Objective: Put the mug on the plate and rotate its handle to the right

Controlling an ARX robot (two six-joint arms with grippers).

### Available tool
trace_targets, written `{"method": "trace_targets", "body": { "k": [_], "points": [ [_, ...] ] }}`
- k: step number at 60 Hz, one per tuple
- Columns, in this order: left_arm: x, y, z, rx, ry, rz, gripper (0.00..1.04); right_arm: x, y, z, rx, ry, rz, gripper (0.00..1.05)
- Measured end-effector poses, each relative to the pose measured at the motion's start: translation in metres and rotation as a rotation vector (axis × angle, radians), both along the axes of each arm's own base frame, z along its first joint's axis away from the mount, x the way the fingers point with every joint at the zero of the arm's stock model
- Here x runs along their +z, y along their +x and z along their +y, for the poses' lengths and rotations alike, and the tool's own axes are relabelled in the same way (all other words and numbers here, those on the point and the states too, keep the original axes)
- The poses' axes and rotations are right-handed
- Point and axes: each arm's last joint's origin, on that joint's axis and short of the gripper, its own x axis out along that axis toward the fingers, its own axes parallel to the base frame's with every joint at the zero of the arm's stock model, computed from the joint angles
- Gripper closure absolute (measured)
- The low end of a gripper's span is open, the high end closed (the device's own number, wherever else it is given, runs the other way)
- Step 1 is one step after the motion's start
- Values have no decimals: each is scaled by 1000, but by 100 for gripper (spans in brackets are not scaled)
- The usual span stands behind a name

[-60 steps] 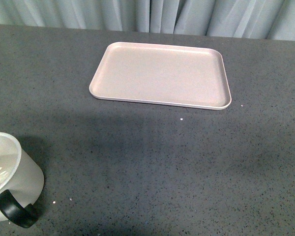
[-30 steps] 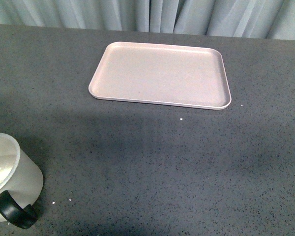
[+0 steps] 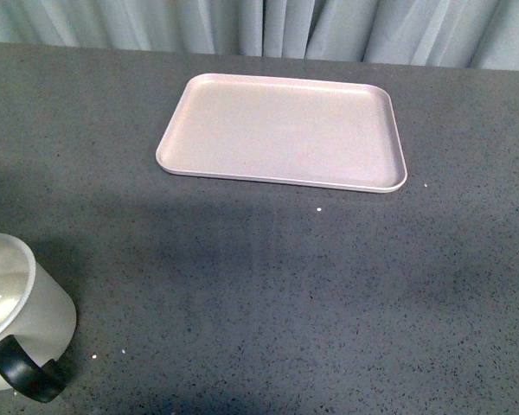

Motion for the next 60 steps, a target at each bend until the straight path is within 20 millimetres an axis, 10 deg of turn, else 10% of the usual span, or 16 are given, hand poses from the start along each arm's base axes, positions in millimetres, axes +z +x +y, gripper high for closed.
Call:
{"method": "trace_targets", "body": {
  "k": [13,49,60],
  "points": [
    [-16,10,1,-25,11,47,10,0,0,0,0,0,0,9],
    [-20,5,-8,-19,-2,123,101,0,0,0,0,0,0,9],
    [-12,4,-8,-10,-13,159,103,0,0,0,0,0,0,9]
  ]
}}
